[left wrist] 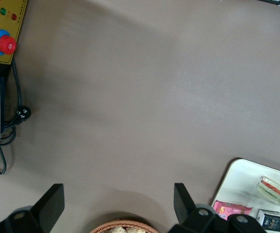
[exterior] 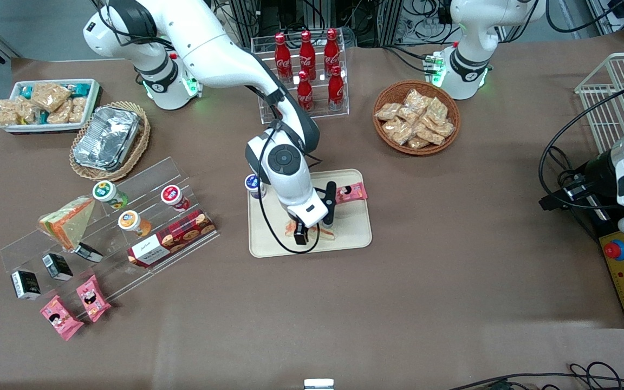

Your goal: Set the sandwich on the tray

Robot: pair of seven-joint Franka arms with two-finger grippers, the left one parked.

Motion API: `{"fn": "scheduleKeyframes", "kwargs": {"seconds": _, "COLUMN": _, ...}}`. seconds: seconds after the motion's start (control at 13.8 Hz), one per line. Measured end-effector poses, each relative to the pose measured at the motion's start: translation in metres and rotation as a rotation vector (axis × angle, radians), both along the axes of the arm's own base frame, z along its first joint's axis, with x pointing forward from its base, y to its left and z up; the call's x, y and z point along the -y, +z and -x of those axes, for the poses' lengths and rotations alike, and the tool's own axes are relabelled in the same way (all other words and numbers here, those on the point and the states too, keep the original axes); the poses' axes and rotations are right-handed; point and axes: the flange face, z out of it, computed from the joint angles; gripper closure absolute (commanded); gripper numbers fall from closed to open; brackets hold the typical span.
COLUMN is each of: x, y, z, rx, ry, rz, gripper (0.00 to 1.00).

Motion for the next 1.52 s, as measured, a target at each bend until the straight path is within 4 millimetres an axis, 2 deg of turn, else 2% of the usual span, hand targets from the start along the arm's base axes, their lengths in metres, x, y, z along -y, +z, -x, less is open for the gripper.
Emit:
{"fn": "scheduleKeyframes", "kwargs": {"seconds": 0.14, "x": 0.002, "y": 0.031, "z": -0.001, "rx": -0.026, "ry": -0.017, "rz": -0.020, "gripper": 0.03}}
{"fn": "scheduleKeyframes", "kwargs": {"seconds": 0.36, "x": 0.020, "y": 0.097, "z": -0.007, "rx": -0.096, "ry": -0.115, "rz": -0.103, "gripper": 0.03}}
{"fn": "scheduleKeyframes", "kwargs": {"seconds": 0.51, "x": 0.039, "y": 0.152, "z": -0.011, "rx": -0.130, "ry": -0.295, "rz": -0.176, "gripper": 0.03}}
{"fn": "scheduleKeyframes", "kwargs": {"seconds": 0.65, "x": 0.049, "y": 0.204, "z": -0.008, "rx": -0.155, "ry": -0.548, "rz": -0.256, "gripper": 0.03}}
{"fn": "scheduleKeyframes", "kwargs": {"seconds": 0.8, "x": 0.061, "y": 0.242, "z": -0.005, "rx": -0.188, "ry": -0.804, "rz": -0.325, "gripper": 0.03}}
{"fn": "scheduleKeyframes", "kwargs": {"seconds": 0.87, "x": 0.072, "y": 0.254, "z": -0.009, "rx": -0.201, "ry": -0.925, "rz": -0.349, "gripper": 0.03}}
{"fn": "scheduleKeyframes", "kwargs": {"seconds": 1.08, "x": 0.122, "y": 0.280, "z": -0.021, "rx": -0.267, "ry": -1.263, "rz": -0.321, "gripper": 0.03}}
{"fn": "scheduleKeyframes", "kwargs": {"seconds": 1.3, "x": 0.171, "y": 0.317, "z": -0.019, "rx": -0.325, "ry": -1.487, "rz": -0.255, "gripper": 0.03}}
{"fn": "scheduleKeyframes", "kwargs": {"seconds": 1.37, "x": 0.199, "y": 0.328, "z": -0.022, "rx": -0.333, "ry": -1.540, "rz": -0.232, "gripper": 0.03}}
{"fn": "scheduleKeyframes", "kwargs": {"seconds": 1.52, "x": 0.273, "y": 0.344, "z": -0.033, "rx": -0.289, "ry": -1.621, "rz": -0.180, "gripper": 0.03}}
